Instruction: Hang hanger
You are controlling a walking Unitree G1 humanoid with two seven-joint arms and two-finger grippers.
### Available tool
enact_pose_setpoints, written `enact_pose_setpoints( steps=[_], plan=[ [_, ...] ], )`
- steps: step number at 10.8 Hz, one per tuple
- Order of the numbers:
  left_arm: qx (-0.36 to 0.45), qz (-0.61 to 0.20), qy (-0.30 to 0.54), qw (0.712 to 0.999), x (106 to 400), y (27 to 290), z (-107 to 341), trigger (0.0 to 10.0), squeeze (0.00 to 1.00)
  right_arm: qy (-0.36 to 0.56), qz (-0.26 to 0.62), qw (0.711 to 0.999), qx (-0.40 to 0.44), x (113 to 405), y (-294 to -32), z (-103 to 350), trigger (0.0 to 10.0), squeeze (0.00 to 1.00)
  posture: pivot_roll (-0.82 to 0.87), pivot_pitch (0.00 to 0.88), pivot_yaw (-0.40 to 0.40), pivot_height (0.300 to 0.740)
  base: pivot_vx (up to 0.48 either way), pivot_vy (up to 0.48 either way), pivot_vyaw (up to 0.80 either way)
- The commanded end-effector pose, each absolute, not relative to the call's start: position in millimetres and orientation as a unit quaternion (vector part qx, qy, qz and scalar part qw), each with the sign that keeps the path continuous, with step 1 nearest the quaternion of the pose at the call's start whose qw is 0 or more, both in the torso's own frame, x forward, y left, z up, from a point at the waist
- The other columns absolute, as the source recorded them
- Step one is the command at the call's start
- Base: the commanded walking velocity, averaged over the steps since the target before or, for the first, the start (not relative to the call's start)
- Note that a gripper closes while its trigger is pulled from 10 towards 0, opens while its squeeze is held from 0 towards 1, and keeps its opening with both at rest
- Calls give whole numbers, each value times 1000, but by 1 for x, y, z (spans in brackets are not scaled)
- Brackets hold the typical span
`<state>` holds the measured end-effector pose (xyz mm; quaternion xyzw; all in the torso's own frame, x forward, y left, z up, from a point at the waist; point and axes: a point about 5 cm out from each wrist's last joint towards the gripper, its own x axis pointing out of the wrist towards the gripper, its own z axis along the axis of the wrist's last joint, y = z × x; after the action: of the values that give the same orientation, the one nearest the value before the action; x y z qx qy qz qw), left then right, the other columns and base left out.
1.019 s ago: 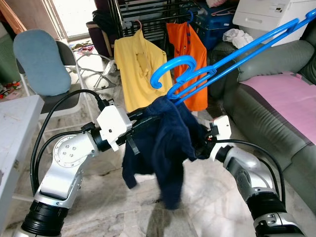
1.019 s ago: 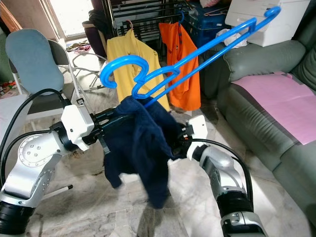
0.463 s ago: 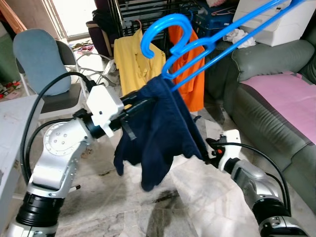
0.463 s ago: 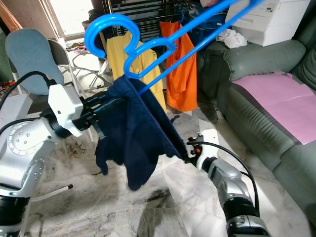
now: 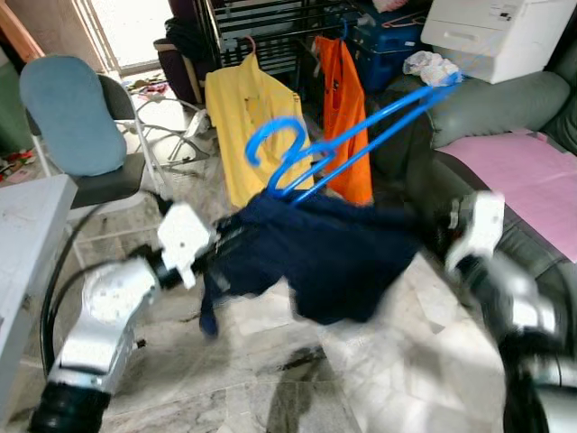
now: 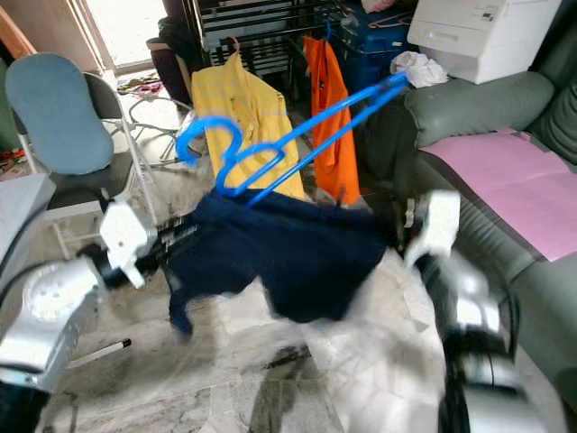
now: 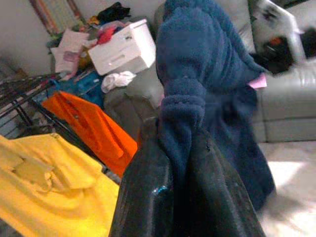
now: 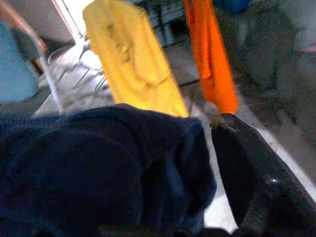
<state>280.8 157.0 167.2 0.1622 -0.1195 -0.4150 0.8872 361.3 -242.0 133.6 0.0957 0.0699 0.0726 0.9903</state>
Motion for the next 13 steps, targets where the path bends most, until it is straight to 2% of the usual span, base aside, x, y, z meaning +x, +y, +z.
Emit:
enact_pose_setpoints(
  steps=[1, 3, 6, 7, 10, 11, 13],
  plan=[
    [152, -404, -118, 894, 279, 166, 165, 0, 0, 53, 32, 992, 114, 370, -251, 151, 0, 0, -124, 0, 80, 740, 0, 0, 0],
    [127, -435, -101, 886, 270, 164, 154, 0, 0, 60, 18, 990, 124, 384, -239, 167, 0, 0, -120, 0, 75, 740, 0, 0, 0],
    [100, -485, -69, 866, 258, 161, 145, 0, 0, 94, 14, 989, 117, 388, -229, 159, 0, 0, -114, 0, 66, 740, 0, 0, 0],
    [94, -523, -26, 847, 249, 161, 129, 0, 0, 95, 16, 988, 117, 391, -226, 162, 0, 0, -116, 0, 65, 740, 0, 0, 0],
    [99, -551, 27, 828, 242, 164, 108, 0, 0, 84, 16, 989, 118, 394, -228, 171, 0, 0, -121, 0, 65, 740, 0, 0, 0],
    [103, -551, 50, 827, 241, 169, 99, 0, 0, 76, 20, 990, 119, 396, -228, 176, 0, 0, -124, 0, 66, 740, 0, 0, 0],
    [109, -486, 47, 866, 254, 180, 92, 0, 0, 30, 52, 993, 106, 397, -225, 189, 0, 0, -126, 0, 69, 740, 0, 0, 0]
  ],
)
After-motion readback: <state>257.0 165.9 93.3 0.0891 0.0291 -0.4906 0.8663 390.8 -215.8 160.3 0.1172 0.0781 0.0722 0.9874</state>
